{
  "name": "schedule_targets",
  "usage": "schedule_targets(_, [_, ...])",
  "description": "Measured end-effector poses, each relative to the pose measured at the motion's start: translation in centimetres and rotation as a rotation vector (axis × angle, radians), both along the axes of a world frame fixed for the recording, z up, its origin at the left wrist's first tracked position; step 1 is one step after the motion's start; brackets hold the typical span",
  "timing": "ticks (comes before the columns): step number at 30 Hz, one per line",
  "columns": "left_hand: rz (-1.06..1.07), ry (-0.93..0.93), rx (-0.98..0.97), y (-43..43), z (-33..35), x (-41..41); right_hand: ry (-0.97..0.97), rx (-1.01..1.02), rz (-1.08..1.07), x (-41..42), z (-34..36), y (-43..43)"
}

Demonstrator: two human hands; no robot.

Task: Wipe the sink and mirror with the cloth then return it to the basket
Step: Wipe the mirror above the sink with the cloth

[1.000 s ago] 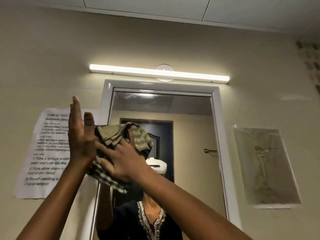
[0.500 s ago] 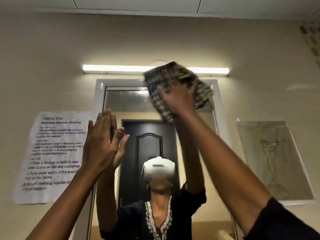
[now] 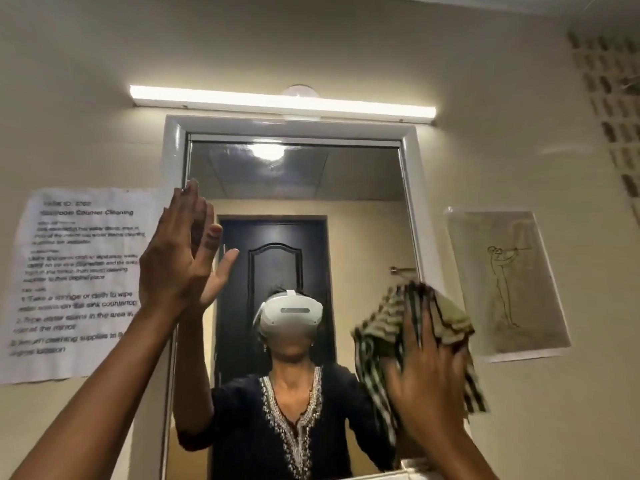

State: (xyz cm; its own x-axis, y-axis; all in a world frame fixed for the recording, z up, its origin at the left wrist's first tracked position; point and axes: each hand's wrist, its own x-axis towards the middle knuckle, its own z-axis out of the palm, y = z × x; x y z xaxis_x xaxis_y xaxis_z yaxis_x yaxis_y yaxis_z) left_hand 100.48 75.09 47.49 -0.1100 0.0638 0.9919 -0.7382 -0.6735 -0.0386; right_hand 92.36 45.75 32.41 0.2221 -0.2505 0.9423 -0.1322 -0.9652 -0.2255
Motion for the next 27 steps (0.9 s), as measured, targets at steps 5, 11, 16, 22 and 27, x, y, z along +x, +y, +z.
schedule_targets(5, [-0.099,-0.037,-0.005,0.1,-0.2,0.0,-0.021,-0.114,-0.012,0.3,4.3,0.8])
schedule_targets(11, [-0.106,-0.066,0.049,0.0,-0.6,-0.3,-0.190,-0.024,0.039,2.8,20.6,5.7])
schedule_targets(16, [-0.154,-0.117,0.032,0.3,-0.6,-0.7,-0.133,-0.580,0.135,4.9,16.9,12.7])
schedule_targets(22, [-0.188,-0.085,0.017,0.5,-0.7,-0.8,-0.126,-0.545,0.165,3.2,18.4,8.0])
schedule_targets(27, [-0.226,-0.098,0.049,0.3,-0.8,-0.8,-0.252,-0.191,0.055,4.5,21.1,10.3])
